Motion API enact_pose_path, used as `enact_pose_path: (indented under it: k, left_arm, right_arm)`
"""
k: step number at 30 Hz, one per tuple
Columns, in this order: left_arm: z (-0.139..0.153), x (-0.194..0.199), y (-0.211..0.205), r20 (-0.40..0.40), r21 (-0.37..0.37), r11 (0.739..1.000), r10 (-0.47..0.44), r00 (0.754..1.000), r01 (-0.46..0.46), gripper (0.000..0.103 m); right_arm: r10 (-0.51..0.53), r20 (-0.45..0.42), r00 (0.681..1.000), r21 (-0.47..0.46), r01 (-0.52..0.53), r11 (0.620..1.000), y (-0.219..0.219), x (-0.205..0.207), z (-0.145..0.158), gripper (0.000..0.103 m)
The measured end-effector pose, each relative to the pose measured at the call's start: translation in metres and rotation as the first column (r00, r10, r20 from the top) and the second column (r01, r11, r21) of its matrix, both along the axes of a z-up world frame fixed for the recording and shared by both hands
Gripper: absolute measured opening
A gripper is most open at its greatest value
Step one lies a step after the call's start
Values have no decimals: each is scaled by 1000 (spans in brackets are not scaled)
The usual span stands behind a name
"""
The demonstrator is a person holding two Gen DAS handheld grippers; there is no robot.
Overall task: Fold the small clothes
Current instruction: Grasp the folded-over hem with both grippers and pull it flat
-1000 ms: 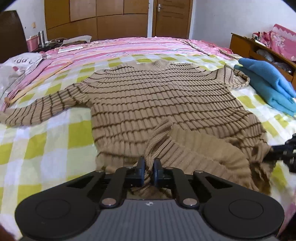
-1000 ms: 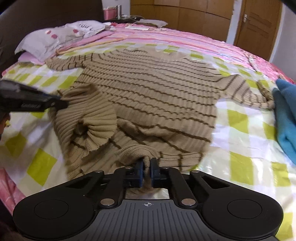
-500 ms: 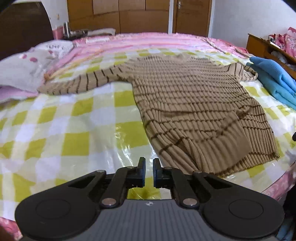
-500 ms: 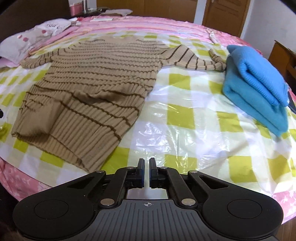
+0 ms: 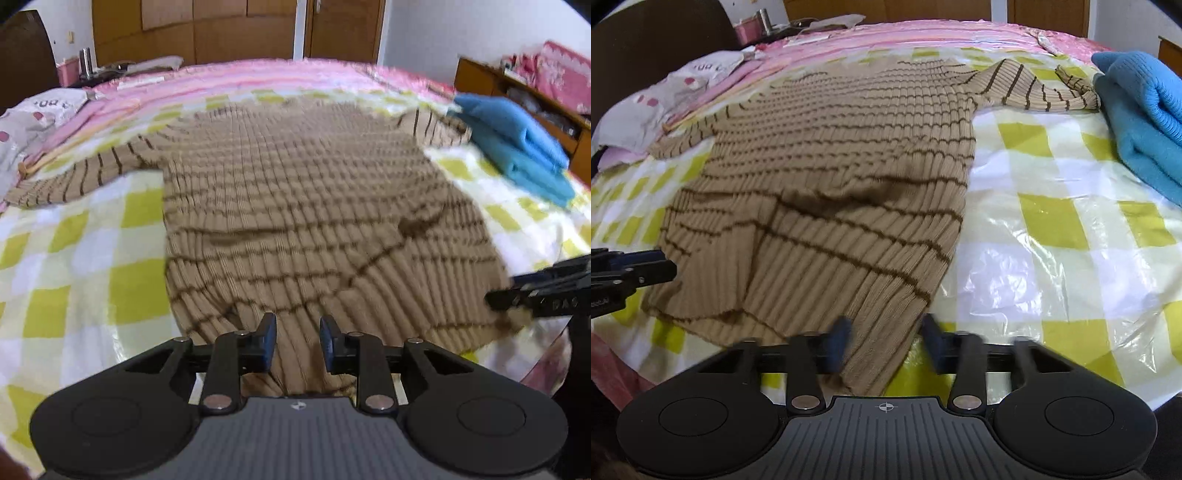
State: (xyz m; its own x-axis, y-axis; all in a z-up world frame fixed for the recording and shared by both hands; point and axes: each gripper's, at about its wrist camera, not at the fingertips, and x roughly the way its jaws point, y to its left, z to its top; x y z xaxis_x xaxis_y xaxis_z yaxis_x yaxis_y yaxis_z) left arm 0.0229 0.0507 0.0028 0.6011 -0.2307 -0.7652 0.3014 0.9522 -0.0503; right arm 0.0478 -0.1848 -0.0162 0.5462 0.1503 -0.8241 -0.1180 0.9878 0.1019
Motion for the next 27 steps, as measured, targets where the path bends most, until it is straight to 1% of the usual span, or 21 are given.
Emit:
enact_pose_path:
  k: [1,2,3,5,7,8,11,13,14,15,18,20,21,24,27]
  left_arm:
    - [-3,-1,-1,-14,13,1000,-1,1000,1,32]
    - [-5,-1,-2,-27,23,1000,-5,1000,5,32]
    - [-7,-3,-2,-39,31,999,-11,999,12,32]
    - [-7,-5,-3,-56,48,999,-23,998,26,32]
    - [-4,-9,-3,-73,49,998,-39,997,43,32]
    - [-1,-10,-2,-78,46,998,-44,996,48,32]
    - [10,-16,0,-68,28,998,-52,996,55,32]
    - [20,-20,-3,-42,15,998,-55,998,56,32]
    - [25,-20,-5,-29,7,998,-59,998,59,32]
    - [30,-21,-8,-14,-2,998,-64,998,64,32]
    - [39,-18,-23,29,-3,997,-78,997,78,33]
    - [40,-13,-35,51,10,997,-75,996,75,36]
    - [39,-10,-41,58,14,998,-68,996,67,39]
    - [30,3,-53,42,12,999,-30,999,30,41]
    - [11,14,-60,-24,33,999,6,1000,-6,41]
  right_arm:
    - [12,6,1000,-11,-12,1000,-3,-2,1,11]
    - [14,-7,1000,-2,-14,1000,-8,-3,3,7]
    - [7,-15,1000,3,-7,1000,-14,-5,4,7]
    - [-9,-10,1000,-26,9,1000,-25,-11,8,7]
    - [-31,-14,999,-22,31,999,-39,-17,11,7]
    - [-47,-19,999,-14,46,999,-47,-21,13,4]
    - [-55,-30,998,4,56,998,-57,-29,15,4]
    - [-72,-45,996,15,73,997,-61,-32,16,7]
    - [-74,-38,997,12,74,997,-62,-34,17,10]
    - [-75,-23,997,11,75,997,-62,-37,19,13]
    - [-81,24,996,32,80,996,-63,-39,29,13]
    - [-73,59,996,59,70,996,-60,-38,35,13]
    - [-69,74,995,70,64,996,-58,-37,37,13]
    - [-54,89,995,108,45,993,-50,-28,37,13]
    - [-27,70,997,126,18,992,-39,-22,27,13]
